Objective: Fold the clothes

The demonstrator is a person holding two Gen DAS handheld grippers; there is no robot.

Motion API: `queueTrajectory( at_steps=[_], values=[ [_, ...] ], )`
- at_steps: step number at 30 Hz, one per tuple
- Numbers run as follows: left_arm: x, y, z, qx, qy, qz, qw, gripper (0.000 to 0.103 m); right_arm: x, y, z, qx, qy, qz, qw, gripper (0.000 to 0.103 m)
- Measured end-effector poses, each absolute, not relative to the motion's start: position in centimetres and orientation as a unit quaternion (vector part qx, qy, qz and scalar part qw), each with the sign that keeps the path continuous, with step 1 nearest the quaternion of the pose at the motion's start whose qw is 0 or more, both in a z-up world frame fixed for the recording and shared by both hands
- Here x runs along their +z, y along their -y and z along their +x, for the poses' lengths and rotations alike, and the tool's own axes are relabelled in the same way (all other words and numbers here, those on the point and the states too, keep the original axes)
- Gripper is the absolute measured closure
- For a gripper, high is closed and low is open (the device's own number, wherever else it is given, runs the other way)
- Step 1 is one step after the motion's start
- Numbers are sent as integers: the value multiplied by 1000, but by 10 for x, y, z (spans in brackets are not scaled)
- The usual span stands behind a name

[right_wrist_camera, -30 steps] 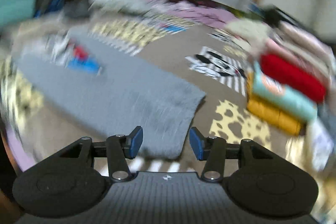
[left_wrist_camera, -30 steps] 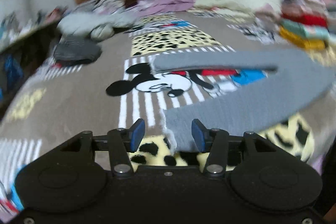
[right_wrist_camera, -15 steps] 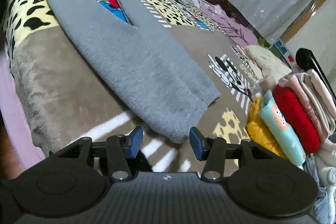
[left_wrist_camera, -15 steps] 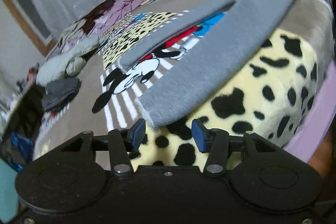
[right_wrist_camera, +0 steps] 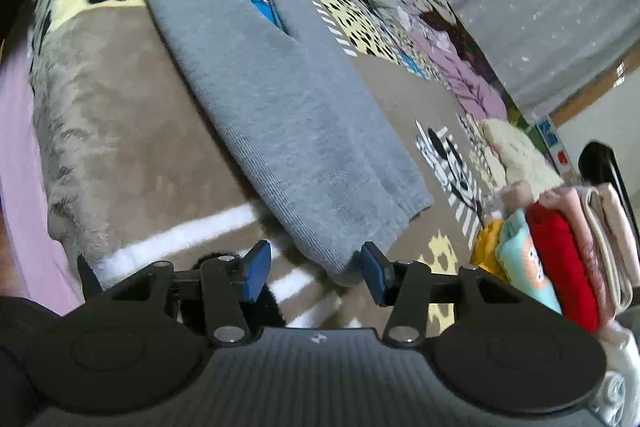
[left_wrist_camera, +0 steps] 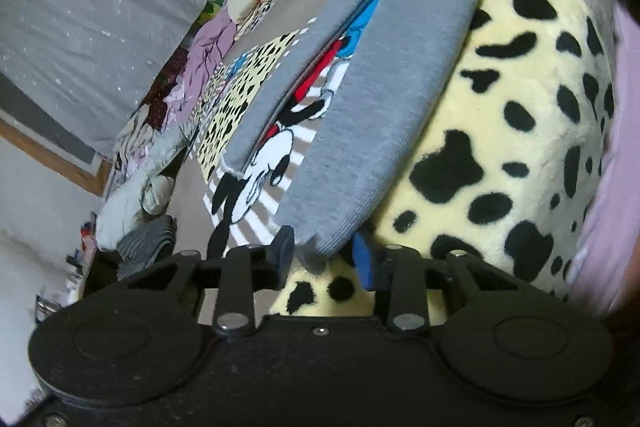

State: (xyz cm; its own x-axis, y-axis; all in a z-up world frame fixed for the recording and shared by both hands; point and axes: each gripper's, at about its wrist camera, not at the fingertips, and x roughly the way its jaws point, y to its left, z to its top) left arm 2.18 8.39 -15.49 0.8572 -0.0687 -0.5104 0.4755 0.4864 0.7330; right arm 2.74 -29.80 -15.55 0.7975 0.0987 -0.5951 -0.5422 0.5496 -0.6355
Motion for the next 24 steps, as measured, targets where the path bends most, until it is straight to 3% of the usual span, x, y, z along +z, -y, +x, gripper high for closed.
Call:
queueTrajectory(
  at_steps=[5, 6, 10, 13, 24],
  values=[
    [-144, -89, 30, -158, -220, 426, 863, 90, -157, 301, 32, 196, -248, -433, 844, 57],
    [-140, -90, 32, -158, -221, 410, 871, 92, -156, 302, 35, 195, -251, -427, 847, 71],
    [-111, -100, 45, -156, -220, 312, 911, 96, -139, 313, 47, 197, -262, -373, 868, 87],
    [-89, -107, 61, -149, -216, 248, 933, 96, -121, 321, 52, 196, -254, -331, 887, 93],
    [-48, -99, 159, -119, -245, 129, 953, 98, -79, 350, 114, 170, -262, -200, 929, 93]
  ],
)
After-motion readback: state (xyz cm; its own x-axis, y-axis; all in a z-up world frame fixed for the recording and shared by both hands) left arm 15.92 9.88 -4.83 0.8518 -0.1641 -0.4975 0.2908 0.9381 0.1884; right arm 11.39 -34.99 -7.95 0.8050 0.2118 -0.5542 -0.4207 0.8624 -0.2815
